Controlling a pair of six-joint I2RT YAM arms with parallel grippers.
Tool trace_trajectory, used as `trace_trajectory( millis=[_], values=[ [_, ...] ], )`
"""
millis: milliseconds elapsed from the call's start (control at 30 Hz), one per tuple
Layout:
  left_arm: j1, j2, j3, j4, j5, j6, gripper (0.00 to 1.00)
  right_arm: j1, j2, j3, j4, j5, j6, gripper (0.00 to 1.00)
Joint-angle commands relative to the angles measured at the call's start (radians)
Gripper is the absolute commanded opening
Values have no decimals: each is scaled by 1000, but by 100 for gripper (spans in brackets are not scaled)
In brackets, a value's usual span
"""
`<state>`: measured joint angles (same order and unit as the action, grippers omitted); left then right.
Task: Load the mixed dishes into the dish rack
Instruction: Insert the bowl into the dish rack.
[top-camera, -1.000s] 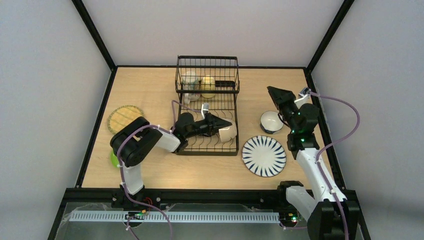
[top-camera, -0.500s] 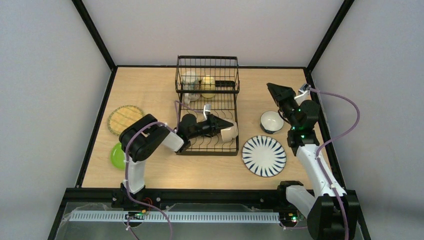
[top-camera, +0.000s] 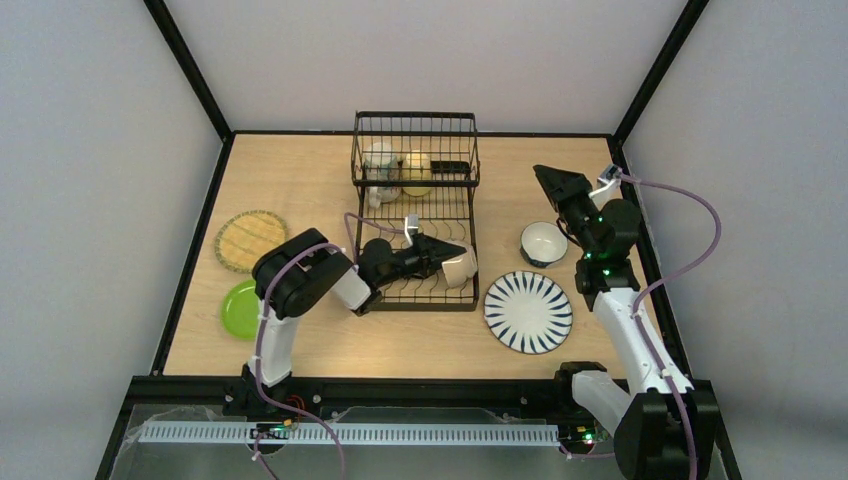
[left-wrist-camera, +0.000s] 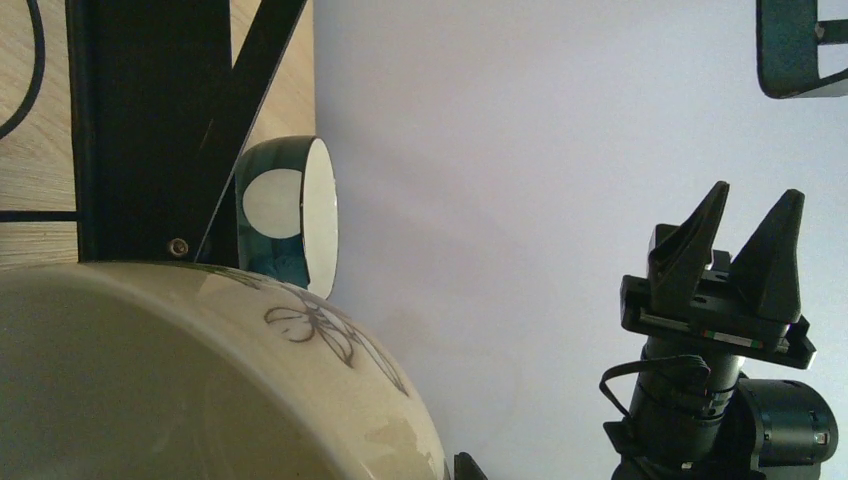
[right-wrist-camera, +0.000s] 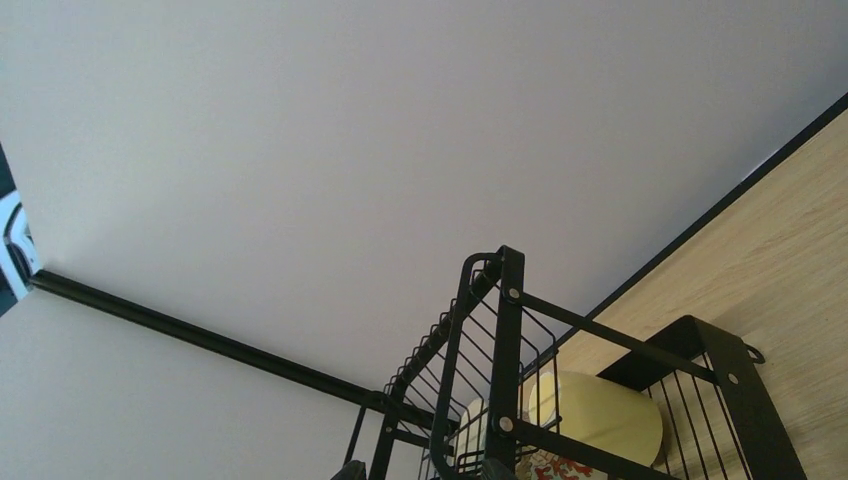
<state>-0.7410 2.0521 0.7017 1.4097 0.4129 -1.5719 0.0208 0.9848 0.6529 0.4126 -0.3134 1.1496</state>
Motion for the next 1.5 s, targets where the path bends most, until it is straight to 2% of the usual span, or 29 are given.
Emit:
trace_trajectory(
  millis=[0,267,400,533,600,833,933,1000,1233,1467],
  values=[
    [-34,46,-9,160,-21,-2,2,-4,-7,26,-2,-12,-27,64],
    [-41,40,-20,95,-4,92,2,-5,-23,15,-2,-16,-38,64],
    [-41,-29,-45,-41,-1,200,1,-4,-27,-1,17,-19,-28,64],
    [-41,-118,-48,-258,-7,339,4,-4,-31,-18,29,-25,-21,64],
    [-43,-149,-50,-317,-15,386,11,-4,-32,-27,38,-28,-17,64],
    [-52,-189,-50,-365,-21,436,60,-5,-42,-37,46,-48,-25,67],
    [-55,-201,-48,-385,-32,443,75,-4,-47,-36,42,-53,-31,68],
    [-55,-211,-48,-402,-38,449,80,-4,-48,-35,42,-57,-33,68],
    [-57,-286,-54,-494,-76,492,90,-4,-48,-35,48,-65,-28,68],
    [-54,-386,-67,-622,-122,542,94,-4,-58,-21,-24,-49,-64,68]
  ],
)
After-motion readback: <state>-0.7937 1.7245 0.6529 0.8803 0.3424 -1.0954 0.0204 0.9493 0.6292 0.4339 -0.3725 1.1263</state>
